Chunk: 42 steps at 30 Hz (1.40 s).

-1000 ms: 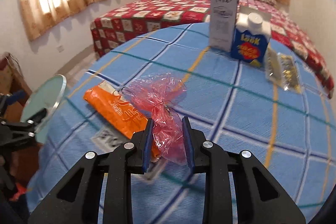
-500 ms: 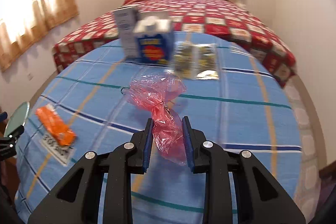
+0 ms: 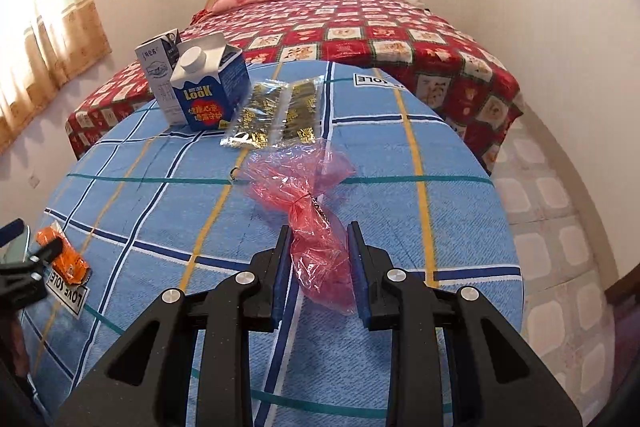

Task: Collect trash
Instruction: 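Grasp the white and orange snack wrappers with the left tool and lift them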

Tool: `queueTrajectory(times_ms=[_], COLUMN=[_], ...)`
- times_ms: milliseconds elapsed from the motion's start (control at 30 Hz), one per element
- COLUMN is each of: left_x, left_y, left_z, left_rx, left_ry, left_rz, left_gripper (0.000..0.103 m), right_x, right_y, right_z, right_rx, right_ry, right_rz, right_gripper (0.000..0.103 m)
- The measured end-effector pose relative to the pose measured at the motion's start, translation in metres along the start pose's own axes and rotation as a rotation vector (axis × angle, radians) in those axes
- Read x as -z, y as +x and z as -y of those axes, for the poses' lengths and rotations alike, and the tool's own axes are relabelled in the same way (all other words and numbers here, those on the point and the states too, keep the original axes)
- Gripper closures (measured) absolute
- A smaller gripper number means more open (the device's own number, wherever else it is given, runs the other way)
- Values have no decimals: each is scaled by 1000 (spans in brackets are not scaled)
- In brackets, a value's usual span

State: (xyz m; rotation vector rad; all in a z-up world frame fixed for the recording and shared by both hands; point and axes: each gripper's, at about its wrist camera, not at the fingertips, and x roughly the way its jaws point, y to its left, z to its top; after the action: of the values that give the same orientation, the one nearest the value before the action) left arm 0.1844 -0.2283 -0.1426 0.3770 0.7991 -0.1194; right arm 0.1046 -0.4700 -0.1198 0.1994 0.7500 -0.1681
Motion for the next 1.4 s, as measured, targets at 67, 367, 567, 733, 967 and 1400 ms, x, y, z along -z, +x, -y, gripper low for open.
queueTrajectory(times_ms=[67,367,567,733,967,1400], left_x=[9,56,61,59,38,64], left_y=[-2,-20,-22,-30,-27,-30], left_z=[-2,-69,-105,-102,-60,-38], left_rx=[-5,-83,-99,-51,29,43], left_ry=[32,97,-17,-70,-79,64], left_rz=[-9,-21,-34,-16,-9,-36], left_gripper=[6,6,6,6,6,6], right_x=[-1,1,4,8,11,14], right_y=[2,0,-1,-4,-7,-11], right_z=[-3,-35,-61,-70,-66,-69], right_rx=[-9,-56,-79,-76,-66,-80], right_ry=[-11,-58,-94,-117,-103,-108], right_rz=[4,13,13,15,28,33], right_gripper=[75,75,74,74,74,73])
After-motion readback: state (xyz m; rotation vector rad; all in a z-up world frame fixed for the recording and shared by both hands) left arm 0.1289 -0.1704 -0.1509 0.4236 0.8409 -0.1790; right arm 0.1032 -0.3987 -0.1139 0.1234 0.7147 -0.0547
